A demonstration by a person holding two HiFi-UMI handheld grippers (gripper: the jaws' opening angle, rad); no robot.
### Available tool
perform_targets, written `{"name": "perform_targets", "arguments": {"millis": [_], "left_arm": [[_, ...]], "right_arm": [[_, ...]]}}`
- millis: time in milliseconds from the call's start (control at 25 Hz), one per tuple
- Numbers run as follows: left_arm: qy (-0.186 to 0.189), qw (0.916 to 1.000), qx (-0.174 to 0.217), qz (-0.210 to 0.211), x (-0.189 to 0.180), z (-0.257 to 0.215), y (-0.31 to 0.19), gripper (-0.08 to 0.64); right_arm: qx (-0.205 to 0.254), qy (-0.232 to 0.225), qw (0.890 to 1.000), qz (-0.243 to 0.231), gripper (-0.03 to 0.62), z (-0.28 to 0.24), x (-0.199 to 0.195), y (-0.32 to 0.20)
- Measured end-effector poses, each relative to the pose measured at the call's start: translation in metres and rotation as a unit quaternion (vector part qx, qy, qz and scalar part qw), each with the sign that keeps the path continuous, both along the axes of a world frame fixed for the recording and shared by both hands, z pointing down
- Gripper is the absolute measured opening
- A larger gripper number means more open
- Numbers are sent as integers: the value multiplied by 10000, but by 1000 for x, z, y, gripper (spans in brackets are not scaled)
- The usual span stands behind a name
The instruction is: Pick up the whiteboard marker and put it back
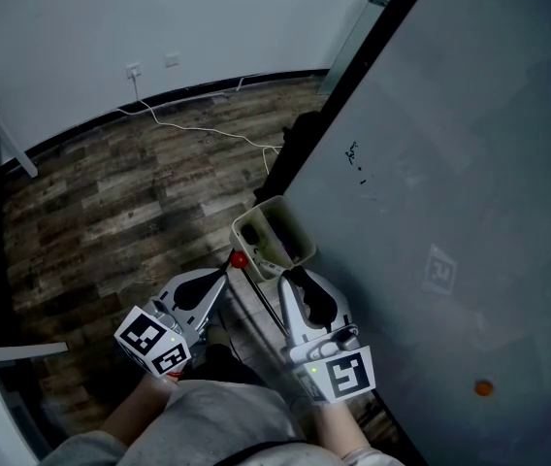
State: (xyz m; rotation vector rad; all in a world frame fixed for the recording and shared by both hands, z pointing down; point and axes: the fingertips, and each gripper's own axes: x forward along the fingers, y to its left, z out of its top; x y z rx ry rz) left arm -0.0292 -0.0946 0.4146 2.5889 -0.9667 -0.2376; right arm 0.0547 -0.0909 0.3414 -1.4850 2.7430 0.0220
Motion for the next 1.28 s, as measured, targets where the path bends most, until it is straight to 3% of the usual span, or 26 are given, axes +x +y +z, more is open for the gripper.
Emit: {"name": "perform_targets", "arguments": {"millis": [1280], "left_arm": [[95,9997,203,-55,-6,-21,2,15]], "right_arm": [[235,-11,9995,-211,83,-39,-5,0]]}}
